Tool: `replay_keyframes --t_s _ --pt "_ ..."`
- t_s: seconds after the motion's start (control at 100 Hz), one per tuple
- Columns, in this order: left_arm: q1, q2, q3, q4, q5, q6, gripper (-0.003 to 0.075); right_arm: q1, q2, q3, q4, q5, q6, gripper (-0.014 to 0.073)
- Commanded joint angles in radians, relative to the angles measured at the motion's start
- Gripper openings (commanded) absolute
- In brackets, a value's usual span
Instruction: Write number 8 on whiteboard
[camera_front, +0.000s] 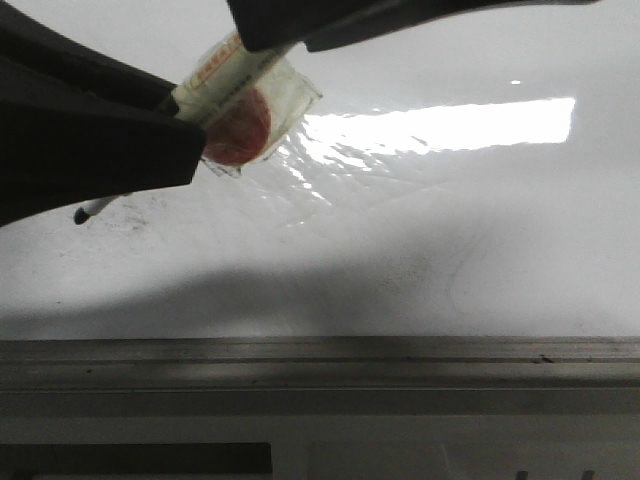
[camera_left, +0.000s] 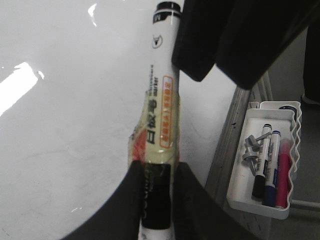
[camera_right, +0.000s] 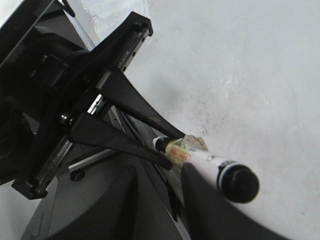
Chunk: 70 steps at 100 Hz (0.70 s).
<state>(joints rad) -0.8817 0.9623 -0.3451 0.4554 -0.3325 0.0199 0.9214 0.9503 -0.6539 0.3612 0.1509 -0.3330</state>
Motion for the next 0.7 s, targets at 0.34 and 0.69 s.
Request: replay_keyframes --t_s 0.34,0.69 --pt "0.002 -0.014 -0.032 0.082 -0.017 -0.002 -0.002 -0.002 -0.107 -0.035 -0.08 -0.109 -0.013 0.0398" --pt "0.002 -0.047 -0.032 0.107 -0.083 -0.002 -0.002 -0.036 -0.095 -0.035 -0.127 -0.063 -0.011 0.0398"
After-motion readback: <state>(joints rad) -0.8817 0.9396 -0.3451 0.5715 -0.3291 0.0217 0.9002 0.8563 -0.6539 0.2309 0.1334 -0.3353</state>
